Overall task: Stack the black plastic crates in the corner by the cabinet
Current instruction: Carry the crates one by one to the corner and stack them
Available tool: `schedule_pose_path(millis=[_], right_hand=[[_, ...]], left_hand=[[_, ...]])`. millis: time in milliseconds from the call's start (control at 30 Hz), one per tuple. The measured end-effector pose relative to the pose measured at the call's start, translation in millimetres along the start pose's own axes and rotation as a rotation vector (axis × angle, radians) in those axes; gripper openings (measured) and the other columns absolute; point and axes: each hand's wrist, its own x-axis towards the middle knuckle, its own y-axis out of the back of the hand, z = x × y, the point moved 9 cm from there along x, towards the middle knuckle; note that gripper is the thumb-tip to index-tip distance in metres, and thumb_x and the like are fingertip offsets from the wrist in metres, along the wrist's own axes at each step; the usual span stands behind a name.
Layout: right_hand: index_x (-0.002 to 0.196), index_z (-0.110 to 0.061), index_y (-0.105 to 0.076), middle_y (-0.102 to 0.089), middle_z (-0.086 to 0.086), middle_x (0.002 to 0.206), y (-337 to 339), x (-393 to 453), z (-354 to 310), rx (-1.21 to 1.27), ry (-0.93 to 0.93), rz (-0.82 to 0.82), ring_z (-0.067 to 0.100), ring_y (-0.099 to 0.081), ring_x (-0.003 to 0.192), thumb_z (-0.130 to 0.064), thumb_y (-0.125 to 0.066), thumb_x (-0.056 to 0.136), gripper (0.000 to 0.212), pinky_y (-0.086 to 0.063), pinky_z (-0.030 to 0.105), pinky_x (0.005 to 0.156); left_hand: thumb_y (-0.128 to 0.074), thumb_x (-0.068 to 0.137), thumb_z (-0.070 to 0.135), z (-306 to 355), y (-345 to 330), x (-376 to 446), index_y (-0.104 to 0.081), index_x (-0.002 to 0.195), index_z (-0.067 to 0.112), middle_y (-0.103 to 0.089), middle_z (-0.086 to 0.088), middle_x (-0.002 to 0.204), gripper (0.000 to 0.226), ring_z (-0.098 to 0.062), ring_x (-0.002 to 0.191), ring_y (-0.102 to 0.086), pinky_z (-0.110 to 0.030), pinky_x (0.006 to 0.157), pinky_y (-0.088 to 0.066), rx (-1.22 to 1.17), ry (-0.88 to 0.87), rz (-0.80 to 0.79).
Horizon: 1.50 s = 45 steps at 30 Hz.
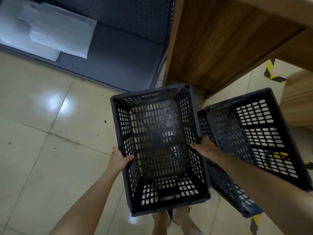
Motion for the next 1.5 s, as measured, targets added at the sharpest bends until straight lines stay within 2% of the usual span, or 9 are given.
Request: schedule_pose_path(millis=[133, 333, 633, 833, 933, 1067, 1200, 1433, 1500], right_hand=[[0.154, -0.006, 0.0, -0.023, 0.016, 0.157, 5, -38, -22, -0.098, 0.002, -0.05, 0.033, -0.033, 0.14, -0.052, -0.054, 0.091, 0.095, -0.035, 0.039, 0.113], [0.151, -0.006, -0.021, -0.037, 0.011, 0.15, 19, -125, -94, -0.195, 0.104, -0.083, 0.029, -0.044, 0.133, -0.054, -0.054, 0.089, 0.085, -0.042, 0.037, 0.107], [0.114, -0.01, -0.061, -0.067, 0.01, 0.114, -18, -304, -210, -0.431, 0.278, -0.137, 0.029, -0.066, 0.103, -0.039, -0.053, 0.094, 0.036, -0.054, 0.039, 0.093], [0.118, -0.004, -0.053, -0.064, 0.009, 0.113, -59, -479, -289, -0.541, 0.469, -0.173, 0.026, -0.063, 0.089, -0.034, -0.046, 0.1, 0.036, -0.052, 0.036, 0.08], [0.138, 0.004, -0.039, -0.052, 0.018, 0.138, -85, -549, -313, -0.67, 0.544, -0.139, 0.035, -0.063, 0.107, -0.041, -0.043, 0.1, 0.059, -0.05, 0.04, 0.088], [0.142, 0.007, -0.034, -0.044, 0.019, 0.146, -127, -624, -338, -0.646, 0.584, -0.239, 0.036, -0.048, 0.13, -0.025, -0.042, 0.103, 0.051, -0.043, 0.04, 0.101], [0.136, 0.005, -0.042, -0.052, 0.018, 0.138, -161, -671, -370, -0.768, 0.693, -0.267, 0.029, -0.059, 0.107, -0.022, -0.04, 0.104, 0.043, -0.045, 0.034, 0.088], [0.139, 0.003, -0.039, -0.052, 0.021, 0.139, -216, -705, -407, -1.026, 0.729, -0.349, 0.033, -0.05, 0.129, -0.028, -0.039, 0.104, 0.047, -0.051, 0.025, 0.066], [0.141, 0.004, -0.034, -0.05, 0.022, 0.14, -232, -712, -412, -1.124, 0.744, -0.377, 0.034, -0.051, 0.128, -0.03, -0.037, 0.104, 0.051, -0.048, 0.02, 0.041]], left_hand=[[-0.068, 0.089, 0.032, -6, 34, -32, -0.034, 0.115, 0.004, -0.053, -0.021, 0.129, 0.052, -0.035, 0.116, -0.053, -0.039, 0.09, -0.046, 0.021, -0.011, 0.008], [-0.065, 0.088, 0.045, -26, 119, -93, -0.03, 0.14, 0.001, -0.05, -0.02, 0.139, 0.076, -0.036, 0.122, -0.053, -0.041, 0.096, -0.047, 0.0, 0.029, -0.027], [-0.062, 0.09, 0.048, -122, 248, -242, -0.031, 0.142, 0.001, -0.057, -0.016, 0.132, 0.078, -0.025, 0.093, -0.065, -0.03, 0.07, -0.05, -0.093, 0.162, -0.023], [-0.061, 0.09, 0.049, -201, 325, -347, -0.038, 0.143, 0.003, -0.054, -0.015, 0.138, 0.074, -0.025, 0.091, -0.063, -0.036, 0.084, -0.053, -0.282, 0.218, 0.061], [-0.059, 0.095, 0.039, -228, 351, -404, -0.045, 0.136, 0.001, -0.055, -0.016, 0.134, 0.058, -0.028, 0.097, -0.058, -0.037, 0.085, -0.053, -0.364, 0.254, 0.122], [-0.05, 0.096, 0.048, -273, 374, -447, -0.047, 0.132, 0.005, -0.061, -0.013, 0.126, 0.056, -0.026, 0.093, -0.061, -0.036, 0.082, -0.048, -0.35, 0.32, 0.199], [-0.048, 0.096, 0.052, -312, 394, -465, -0.055, 0.123, 0.003, -0.066, -0.01, 0.106, 0.056, -0.026, 0.09, -0.063, -0.035, 0.084, -0.052, -0.365, 0.368, 0.302], [-0.039, 0.097, 0.056, -343, 389, -508, -0.06, 0.111, 0.003, -0.067, -0.009, 0.104, 0.059, -0.026, 0.093, -0.063, -0.04, 0.094, -0.051, -0.536, 0.549, 0.437], [-0.037, 0.097, 0.058, -350, 372, -525, -0.062, 0.116, 0.005, -0.067, -0.011, 0.115, 0.061, -0.03, 0.106, -0.062, -0.043, 0.101, -0.045, -0.641, 0.616, 0.463]])
